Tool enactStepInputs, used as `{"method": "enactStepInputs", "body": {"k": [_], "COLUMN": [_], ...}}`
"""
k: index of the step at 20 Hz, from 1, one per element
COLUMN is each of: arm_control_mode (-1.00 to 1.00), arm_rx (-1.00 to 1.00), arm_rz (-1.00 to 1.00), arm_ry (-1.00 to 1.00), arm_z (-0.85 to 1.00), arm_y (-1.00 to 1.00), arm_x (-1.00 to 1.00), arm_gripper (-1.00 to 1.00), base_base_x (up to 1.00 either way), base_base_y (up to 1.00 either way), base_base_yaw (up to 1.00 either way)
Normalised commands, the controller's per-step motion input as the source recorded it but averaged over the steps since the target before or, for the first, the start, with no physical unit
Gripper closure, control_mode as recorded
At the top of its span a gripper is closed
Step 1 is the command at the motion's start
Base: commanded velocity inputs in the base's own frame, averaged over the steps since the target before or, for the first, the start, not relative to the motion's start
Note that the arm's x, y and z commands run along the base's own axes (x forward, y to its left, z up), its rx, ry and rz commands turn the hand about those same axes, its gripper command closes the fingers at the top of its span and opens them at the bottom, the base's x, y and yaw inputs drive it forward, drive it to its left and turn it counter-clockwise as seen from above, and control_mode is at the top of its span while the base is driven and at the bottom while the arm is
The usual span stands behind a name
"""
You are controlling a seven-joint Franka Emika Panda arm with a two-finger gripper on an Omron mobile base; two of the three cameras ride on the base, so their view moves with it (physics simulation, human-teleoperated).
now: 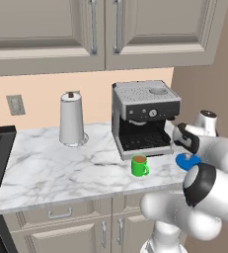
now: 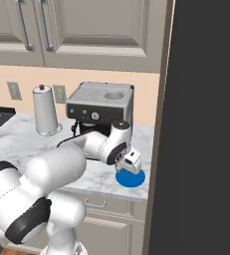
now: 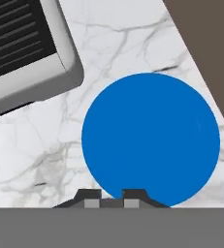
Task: Take a sugar cube from the saucer and place it inside the coffee. Then, grab milk from the fridge and place it next to the coffee on the counter to sweeten the coffee.
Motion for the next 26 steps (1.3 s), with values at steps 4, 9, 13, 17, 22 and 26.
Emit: {"method": "enactStepInputs", "body": {"k": [4,9,13,17,22,26], "arm_control_mode": [-1.0,-1.0,-1.0,-1.0,-1.0,-1.0], "arm_rx": [0.0,0.0,0.0,0.0,-0.01,-0.05], "arm_rz": [0.0,0.0,0.0,0.0,0.0,0.01], "arm_ry": [0.0,0.0,0.0,0.0,0.03,0.0], "arm_z": [0.55,0.62,0.34,0.05,-0.03,-0.25], "arm_y": [0.82,0.85,0.95,0.89,0.51,0.09], "arm_x": [0.08,0.1,0.01,0.04,0.19,0.03], "arm_gripper": [1.0,1.0,1.0,1.0,1.0,1.0], "base_base_x": [0.0,0.0,0.0,0.0,0.0,0.0], "base_base_y": [0.0,0.0,0.0,0.0,0.0,0.0], "base_base_yaw": [0.0,0.0,0.0,0.0,0.0,0.0]}}
